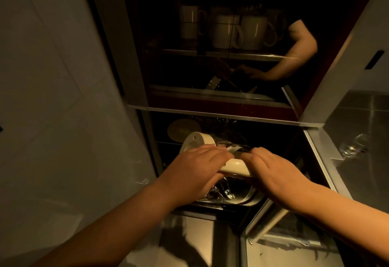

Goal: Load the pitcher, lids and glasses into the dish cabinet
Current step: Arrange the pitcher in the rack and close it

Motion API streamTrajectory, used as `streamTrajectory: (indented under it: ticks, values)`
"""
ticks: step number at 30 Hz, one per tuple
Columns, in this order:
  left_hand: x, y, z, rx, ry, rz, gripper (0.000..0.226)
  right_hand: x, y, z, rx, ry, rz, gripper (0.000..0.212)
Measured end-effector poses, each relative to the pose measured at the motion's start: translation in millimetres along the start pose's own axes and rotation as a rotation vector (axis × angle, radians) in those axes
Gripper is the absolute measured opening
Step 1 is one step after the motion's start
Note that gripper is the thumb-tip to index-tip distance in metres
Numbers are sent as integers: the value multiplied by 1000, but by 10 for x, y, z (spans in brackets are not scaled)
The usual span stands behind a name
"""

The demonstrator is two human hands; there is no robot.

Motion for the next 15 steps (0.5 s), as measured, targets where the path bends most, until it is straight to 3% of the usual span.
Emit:
streamTrajectory:
  ticks: [6, 15]
  values:
    - [69, 0, 117, 14, -52, 124, 49, -167, 122, 216, 148, 24, 186, 75]
    - [167, -30, 257, 22, -101, 281, 59, -327, 205, 455, 301, 210, 416, 66]
Point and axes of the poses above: each hand's wrist, its own x-axis towards the middle knuckle, its own z-axis out of the palm, y = z × x, the point moved 8 cm from there along x, towards the middle knuckle, and after that the axes turned 13 degrees about x, right-handed, at the moved point
